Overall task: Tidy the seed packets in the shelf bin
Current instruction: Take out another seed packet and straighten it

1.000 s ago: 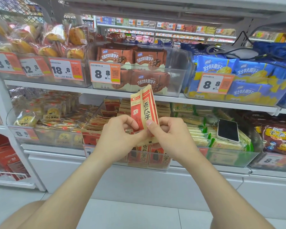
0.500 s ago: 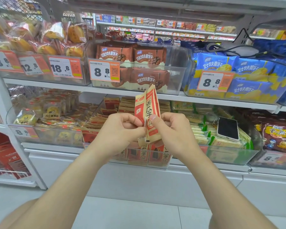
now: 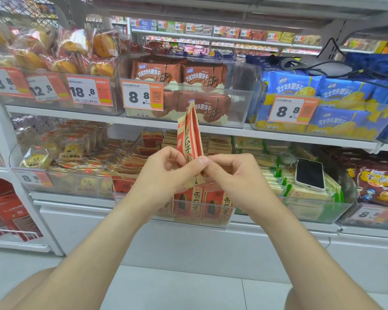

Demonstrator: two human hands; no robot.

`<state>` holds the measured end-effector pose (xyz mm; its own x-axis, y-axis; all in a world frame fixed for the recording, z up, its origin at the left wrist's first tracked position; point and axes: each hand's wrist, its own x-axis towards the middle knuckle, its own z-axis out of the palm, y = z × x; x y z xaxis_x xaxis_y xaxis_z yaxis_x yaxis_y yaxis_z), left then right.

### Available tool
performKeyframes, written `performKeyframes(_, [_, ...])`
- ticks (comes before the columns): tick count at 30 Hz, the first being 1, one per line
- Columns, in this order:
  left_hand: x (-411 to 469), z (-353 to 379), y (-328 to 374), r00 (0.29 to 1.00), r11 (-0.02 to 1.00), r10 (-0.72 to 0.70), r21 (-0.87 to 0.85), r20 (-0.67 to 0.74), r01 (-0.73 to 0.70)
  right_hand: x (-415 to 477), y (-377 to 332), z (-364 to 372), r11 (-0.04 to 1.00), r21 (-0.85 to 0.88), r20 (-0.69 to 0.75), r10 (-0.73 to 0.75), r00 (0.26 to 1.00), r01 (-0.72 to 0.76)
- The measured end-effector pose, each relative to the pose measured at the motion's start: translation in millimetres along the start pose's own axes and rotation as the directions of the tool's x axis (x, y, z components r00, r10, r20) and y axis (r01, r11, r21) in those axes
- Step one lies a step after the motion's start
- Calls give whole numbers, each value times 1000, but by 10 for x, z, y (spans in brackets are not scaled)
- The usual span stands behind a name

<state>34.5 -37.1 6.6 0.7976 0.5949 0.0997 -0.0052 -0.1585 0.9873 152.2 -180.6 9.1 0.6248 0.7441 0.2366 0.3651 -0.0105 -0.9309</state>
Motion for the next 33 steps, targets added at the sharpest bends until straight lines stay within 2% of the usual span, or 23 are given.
performKeyframes(3, [-15, 7, 15, 1000, 1000, 0, 13, 22, 0, 7, -7, -36, 999, 45, -72, -2, 997, 6])
performKeyframes(6, [-9, 14, 23, 999, 999, -28, -21, 44, 29, 28, 16, -22, 1000, 21, -61, -2, 998, 3])
performKeyframes(13, [23, -46, 29, 990, 987, -63, -137, 130, 80, 70, 79, -25, 993, -38, -76, -115, 991, 112])
performKeyframes(18, [15, -29, 20, 987, 977, -75, -189, 145, 102, 67, 69, -50, 995, -56, -53, -88, 995, 85])
performKeyframes(22, [12, 53, -21, 989, 957, -76, -269, 125, 108, 38, 62, -74, 977, -176, 64, -115, 991, 124])
performKeyframes(25, [33, 108, -66, 994, 947, -105, -302, 31, 110, -20, 57, -13, 957, -260, 250, -66, 966, 133])
performKeyframes(27, [43, 124, -92, 994, 944, -109, -313, -4, 103, -36, 70, 13, 957, -267, 303, -26, 953, 111])
performKeyframes(29, [31, 153, -99, 995, 942, -98, -320, 22, 99, -10, 75, 26, 955, -285, 243, -12, 970, 83])
performKeyframes(33, [-36, 226, -68, 991, 932, -91, -343, 97, 119, 70, 89, 51, 964, -263, -20, -42, 999, 35])
